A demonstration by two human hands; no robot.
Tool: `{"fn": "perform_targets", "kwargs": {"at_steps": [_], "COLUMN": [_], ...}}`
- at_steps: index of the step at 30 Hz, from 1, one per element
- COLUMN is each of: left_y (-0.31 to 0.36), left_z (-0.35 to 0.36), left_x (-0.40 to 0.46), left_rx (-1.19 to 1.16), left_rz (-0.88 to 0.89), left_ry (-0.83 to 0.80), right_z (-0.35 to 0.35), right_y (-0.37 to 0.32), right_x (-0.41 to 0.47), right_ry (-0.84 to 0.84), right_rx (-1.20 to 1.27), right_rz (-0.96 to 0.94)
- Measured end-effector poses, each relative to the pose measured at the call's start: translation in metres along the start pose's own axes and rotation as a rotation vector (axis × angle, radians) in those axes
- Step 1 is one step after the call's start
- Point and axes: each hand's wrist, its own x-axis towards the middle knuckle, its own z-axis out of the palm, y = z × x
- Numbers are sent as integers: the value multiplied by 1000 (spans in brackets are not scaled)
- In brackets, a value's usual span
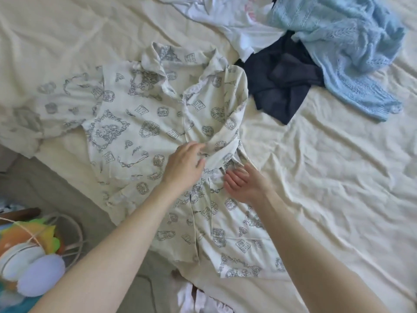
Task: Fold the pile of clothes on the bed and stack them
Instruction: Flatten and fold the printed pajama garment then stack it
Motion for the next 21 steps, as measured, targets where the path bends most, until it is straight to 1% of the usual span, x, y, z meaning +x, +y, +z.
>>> {"fn": "perform_targets", "kwargs": {"at_steps": [2,5,6,8,10,12,13,14,16,19,21], "left_y": [20,38,40,35,18,-6,-17,-25,-30,-3,21], "left_z": [12,17,14,4,-14,-29,-35,-37,-39,-47,-48], "left_x": [35,72,79,88,91,90,90,92,103,135,162], "left_rx": [-35,-61,-127,-349,-487,-527,-507,-468,-413,-449,-450], "left_rz": [48,9,-12,-64,-101,-181,-245,-322,-431,-391,-373], "left_ry": [-20,-49,-30,18,78,94,68,23,-63,-61,-95], "right_z": [1,3,2,-4,-13,-19,-21,-21,-14,6,19], "right_y": [-6,-22,-28,-42,-54,-57,-55,-52,-45,-47,-51], "right_x": [6,11,11,11,10,10,11,14,17,16,15], "right_ry": [72,149,155,137,87,50,44,54,72,41,10], "right_rx": [95,160,165,241,436,595,611,575,408,159,87], "right_rz": [31,52,47,6,-41,-80,-102,-124,-156,-130,-74]}}
